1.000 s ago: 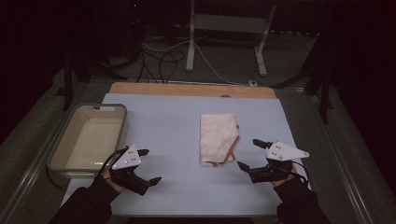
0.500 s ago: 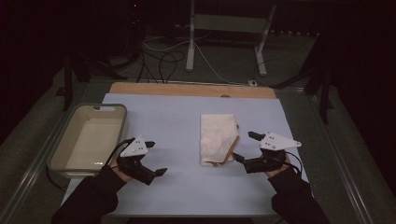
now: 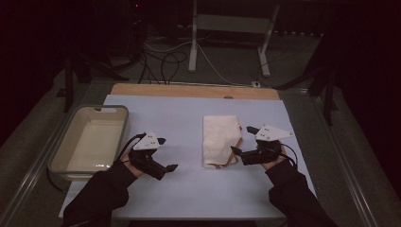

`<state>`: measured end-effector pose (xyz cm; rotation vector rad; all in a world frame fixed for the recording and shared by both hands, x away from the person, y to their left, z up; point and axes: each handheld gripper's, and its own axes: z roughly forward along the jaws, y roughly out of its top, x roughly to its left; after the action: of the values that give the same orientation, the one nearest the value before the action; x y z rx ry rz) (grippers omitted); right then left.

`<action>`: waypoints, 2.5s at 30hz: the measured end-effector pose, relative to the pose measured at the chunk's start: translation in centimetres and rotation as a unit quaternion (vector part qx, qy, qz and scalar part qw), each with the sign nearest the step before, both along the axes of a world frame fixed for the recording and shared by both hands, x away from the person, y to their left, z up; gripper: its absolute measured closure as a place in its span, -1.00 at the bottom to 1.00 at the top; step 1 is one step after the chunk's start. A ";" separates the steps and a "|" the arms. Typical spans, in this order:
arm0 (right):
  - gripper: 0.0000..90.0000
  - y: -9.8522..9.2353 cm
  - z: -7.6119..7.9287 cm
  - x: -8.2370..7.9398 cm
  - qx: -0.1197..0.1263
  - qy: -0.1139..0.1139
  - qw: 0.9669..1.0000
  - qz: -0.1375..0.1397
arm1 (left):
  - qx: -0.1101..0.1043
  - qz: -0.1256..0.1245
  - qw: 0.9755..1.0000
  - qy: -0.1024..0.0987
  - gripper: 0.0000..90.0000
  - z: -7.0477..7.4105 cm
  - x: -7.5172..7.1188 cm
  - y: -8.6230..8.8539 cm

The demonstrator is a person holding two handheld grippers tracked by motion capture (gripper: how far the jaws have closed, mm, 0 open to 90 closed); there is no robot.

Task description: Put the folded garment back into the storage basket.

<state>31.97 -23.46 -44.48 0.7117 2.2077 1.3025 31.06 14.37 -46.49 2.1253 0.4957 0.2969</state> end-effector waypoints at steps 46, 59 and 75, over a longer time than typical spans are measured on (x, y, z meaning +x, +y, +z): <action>-0.80 -0.3 -5.4 8.2 -0.005 0.076 0.995 -0.069 | 0.014 -0.029 0.999 0.040 -0.98 -3.9 5.5 -9.6; -0.75 -0.5 -7.1 10.3 -0.030 0.097 0.990 -0.095 | 0.034 0.014 0.997 0.071 -0.93 -5.3 6.8 -10.7; -0.69 -0.6 -8.9 12.8 -0.040 0.148 0.981 -0.121 | 0.055 0.032 0.994 0.084 -0.43 -6.8 7.9 -11.7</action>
<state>44.80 -24.10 -53.40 1.1655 2.2946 1.0351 38.98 2.68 -53.24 2.2566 0.6601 0.1871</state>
